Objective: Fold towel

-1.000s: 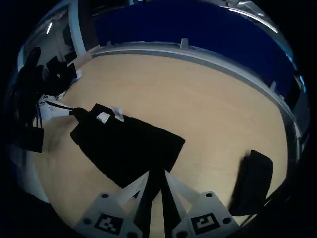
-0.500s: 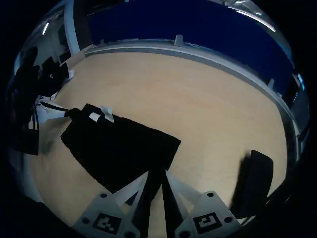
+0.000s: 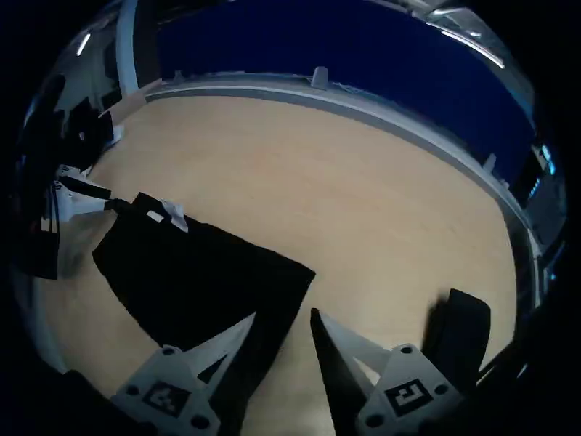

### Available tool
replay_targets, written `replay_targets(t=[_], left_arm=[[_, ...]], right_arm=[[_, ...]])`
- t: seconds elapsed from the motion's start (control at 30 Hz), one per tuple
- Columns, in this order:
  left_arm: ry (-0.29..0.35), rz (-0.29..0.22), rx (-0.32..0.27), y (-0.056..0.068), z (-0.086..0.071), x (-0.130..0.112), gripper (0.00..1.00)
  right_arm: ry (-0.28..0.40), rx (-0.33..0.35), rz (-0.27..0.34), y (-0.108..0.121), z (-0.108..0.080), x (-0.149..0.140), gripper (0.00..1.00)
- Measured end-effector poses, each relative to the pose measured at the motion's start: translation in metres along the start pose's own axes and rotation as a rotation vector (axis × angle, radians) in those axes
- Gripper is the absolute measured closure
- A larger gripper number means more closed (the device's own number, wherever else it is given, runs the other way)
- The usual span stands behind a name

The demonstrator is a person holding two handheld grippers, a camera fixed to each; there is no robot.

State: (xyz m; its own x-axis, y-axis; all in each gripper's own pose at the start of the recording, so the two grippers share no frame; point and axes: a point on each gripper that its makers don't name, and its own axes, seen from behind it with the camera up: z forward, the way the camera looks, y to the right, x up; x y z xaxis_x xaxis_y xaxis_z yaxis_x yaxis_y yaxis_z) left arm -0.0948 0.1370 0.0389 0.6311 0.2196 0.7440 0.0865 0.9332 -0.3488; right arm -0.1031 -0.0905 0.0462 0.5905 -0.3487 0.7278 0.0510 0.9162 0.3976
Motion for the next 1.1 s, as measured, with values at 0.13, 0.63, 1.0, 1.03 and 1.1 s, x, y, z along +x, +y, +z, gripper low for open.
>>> replay_targets(t=[0.13, 0.63, 1.0, 1.03, 1.1], left_arm=[[0.016, -0.005, 0.019, -0.006, -0.002, 0.006, 0.37], [0.027, -0.035, 0.022, -0.010, -0.015, 0.000, 0.13], [0.032, -0.057, 0.026, -0.006, -0.041, -0.020, 0.13], [0.032, -0.061, 0.025, -0.006, -0.044, -0.023, 0.13], [0.033, -0.068, 0.023, -0.004, -0.051, -0.029, 0.13]], right_arm=[[0.029, -0.023, -0.007, 0.005, -0.002, 0.006, 0.29], [0.061, -0.037, 0.019, 0.011, -0.021, 0.001, 0.01], [0.065, -0.029, 0.049, 0.008, -0.044, -0.016, 0.01], [0.064, -0.029, 0.048, 0.007, -0.047, -0.019, 0.01], [0.061, -0.029, 0.047, 0.004, -0.053, -0.025, 0.01]])
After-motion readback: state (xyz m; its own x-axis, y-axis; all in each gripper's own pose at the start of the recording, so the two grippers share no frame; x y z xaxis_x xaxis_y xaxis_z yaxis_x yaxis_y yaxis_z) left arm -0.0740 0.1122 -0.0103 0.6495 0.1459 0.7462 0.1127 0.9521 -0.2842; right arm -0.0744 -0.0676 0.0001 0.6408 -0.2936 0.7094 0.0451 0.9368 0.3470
